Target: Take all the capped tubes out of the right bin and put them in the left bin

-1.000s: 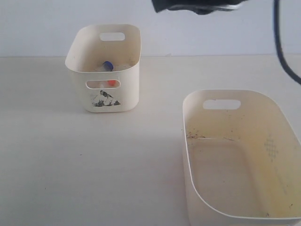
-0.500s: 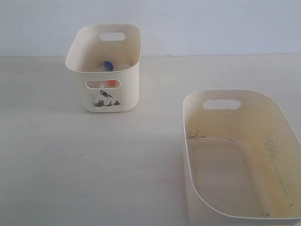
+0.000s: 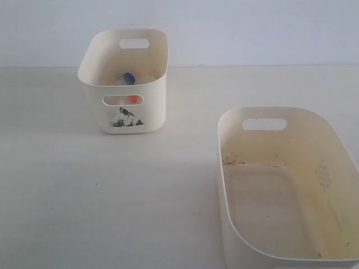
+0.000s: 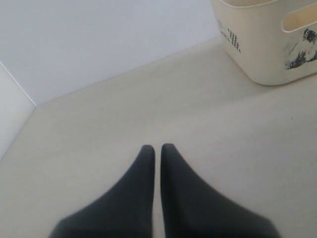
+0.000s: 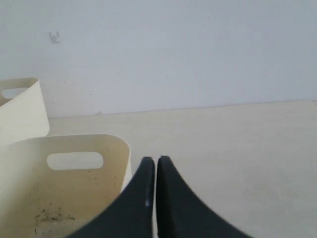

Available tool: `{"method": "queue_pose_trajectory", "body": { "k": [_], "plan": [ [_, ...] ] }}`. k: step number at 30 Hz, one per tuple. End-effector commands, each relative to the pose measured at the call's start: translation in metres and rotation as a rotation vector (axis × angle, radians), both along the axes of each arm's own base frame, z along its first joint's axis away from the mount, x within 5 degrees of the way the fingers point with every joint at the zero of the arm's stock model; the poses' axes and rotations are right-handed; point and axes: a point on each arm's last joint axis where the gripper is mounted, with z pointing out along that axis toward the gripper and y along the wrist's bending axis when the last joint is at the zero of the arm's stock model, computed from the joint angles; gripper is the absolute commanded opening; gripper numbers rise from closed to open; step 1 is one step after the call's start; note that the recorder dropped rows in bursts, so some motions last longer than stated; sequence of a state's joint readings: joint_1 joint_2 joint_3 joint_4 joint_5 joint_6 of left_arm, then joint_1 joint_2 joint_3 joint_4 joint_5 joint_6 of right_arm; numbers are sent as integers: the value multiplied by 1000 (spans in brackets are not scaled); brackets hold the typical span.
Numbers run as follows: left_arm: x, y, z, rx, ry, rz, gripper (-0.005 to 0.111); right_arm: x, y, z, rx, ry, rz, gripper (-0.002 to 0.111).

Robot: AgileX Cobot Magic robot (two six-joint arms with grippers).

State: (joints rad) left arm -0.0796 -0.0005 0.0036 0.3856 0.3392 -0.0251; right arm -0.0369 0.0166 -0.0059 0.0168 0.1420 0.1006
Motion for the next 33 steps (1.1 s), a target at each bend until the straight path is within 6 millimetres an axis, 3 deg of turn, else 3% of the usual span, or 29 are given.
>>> {"method": "queue_pose_trajectory", "body": {
  "k": [1, 10, 33],
  "plan": [
    [0, 0, 1, -12, -6, -5, 4, -2, 0, -8, -26, 66, 1, 1],
    [0, 0, 1, -12, -6, -5, 4, -4, 0, -19, -105, 189, 16, 1],
    [0, 0, 1, -12, -6, -5, 4, -4, 0, -19, -116, 191, 18, 1]
  ]
}}
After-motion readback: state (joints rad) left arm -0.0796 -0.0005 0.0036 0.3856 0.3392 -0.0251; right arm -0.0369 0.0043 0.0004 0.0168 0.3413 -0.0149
